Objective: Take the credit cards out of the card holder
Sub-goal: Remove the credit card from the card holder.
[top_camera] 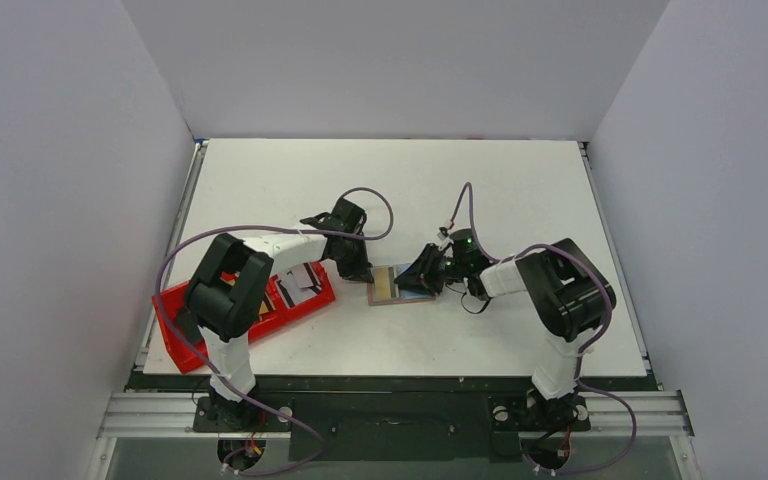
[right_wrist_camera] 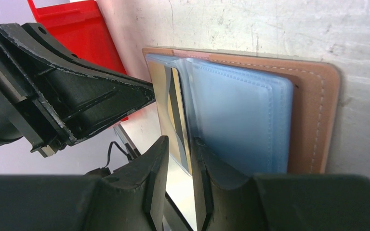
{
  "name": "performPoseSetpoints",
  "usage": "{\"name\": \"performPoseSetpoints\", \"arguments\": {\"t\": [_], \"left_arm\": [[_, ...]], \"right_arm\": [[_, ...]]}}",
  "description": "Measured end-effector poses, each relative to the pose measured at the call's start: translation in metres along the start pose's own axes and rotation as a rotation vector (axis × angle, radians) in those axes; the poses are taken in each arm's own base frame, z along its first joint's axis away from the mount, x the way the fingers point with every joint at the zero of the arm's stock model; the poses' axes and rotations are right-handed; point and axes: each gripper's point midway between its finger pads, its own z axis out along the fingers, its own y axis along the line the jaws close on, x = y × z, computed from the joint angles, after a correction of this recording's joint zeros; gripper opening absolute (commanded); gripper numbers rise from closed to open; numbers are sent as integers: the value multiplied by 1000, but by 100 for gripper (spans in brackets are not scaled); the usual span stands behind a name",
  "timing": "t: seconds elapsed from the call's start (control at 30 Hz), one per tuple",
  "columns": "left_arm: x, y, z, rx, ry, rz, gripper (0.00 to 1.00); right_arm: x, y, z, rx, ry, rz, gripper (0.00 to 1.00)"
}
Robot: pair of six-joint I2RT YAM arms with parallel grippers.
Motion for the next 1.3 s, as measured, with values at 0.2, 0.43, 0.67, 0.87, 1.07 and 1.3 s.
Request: {"name": "performPoseSetpoints", "arguments": {"t": [0.2, 0.43, 0.67, 0.87, 1.07, 1.3], "left_arm": [[0, 0, 0, 2, 2, -2, 0], [0, 0, 0, 6, 8, -6, 0], [0, 0, 1, 7, 10, -7, 0], [0, 0, 1, 8, 11, -7, 0], [0, 0, 1, 8, 11, -7, 0], [1, 0, 1, 8, 12, -8, 0]], "right_arm": [[3, 1, 2, -29, 11, 24, 23], [6, 2, 2, -56, 16, 39, 24], [6, 1, 3, -105, 31, 84, 24], [8, 5, 2, -139, 34, 98, 22], [7, -3, 3, -74, 33, 48, 23], [7, -3, 3, -32, 33, -5, 22]]}}
